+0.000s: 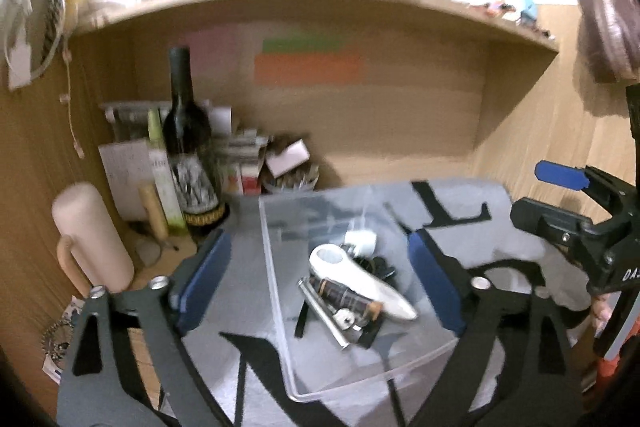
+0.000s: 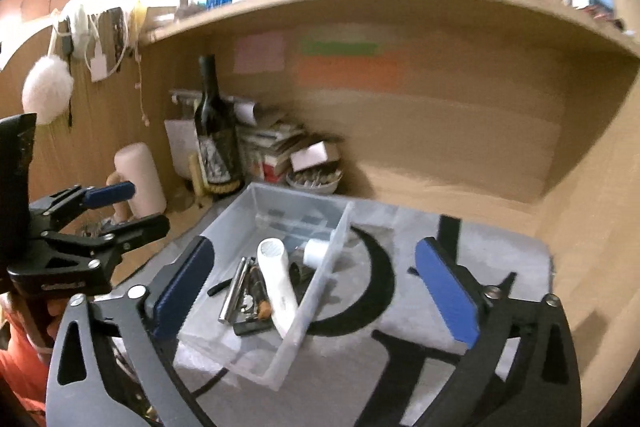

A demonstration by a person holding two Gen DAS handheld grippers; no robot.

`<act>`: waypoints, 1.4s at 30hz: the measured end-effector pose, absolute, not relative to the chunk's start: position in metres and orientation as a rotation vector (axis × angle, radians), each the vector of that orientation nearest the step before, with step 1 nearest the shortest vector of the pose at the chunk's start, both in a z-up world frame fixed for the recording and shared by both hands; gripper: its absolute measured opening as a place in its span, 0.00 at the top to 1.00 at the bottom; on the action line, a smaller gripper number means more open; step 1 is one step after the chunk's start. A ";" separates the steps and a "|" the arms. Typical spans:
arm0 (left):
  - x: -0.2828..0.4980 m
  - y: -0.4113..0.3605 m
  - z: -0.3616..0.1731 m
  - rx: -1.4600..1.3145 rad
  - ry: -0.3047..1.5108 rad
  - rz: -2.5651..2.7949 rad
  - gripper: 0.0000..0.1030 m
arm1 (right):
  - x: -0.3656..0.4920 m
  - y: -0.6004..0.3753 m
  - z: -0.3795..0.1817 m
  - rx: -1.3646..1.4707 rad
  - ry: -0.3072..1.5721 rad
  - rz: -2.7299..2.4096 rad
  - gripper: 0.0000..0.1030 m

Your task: Organize rigid objects

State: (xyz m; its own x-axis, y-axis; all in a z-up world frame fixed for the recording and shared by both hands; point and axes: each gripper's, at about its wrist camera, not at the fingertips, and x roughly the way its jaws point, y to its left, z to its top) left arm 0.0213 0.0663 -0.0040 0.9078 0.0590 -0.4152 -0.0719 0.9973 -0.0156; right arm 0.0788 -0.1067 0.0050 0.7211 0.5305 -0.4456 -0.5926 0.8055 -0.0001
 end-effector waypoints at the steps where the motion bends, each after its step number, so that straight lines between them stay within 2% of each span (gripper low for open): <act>1: 0.018 0.062 -0.001 -0.026 0.408 0.068 0.06 | 0.073 -0.111 0.007 -0.143 0.428 0.616 0.00; 3: 0.009 0.052 0.005 -0.017 0.370 0.065 0.02 | 0.063 -0.119 0.012 -0.130 0.390 0.597 0.00; 12: -0.016 0.021 0.012 -0.019 0.292 0.006 0.00 | 0.029 -0.153 0.018 -0.072 0.293 0.501 0.00; 42: -0.022 0.016 0.007 -0.052 0.296 -0.023 0.00 | 0.017 -0.163 0.013 -0.032 0.307 0.480 0.00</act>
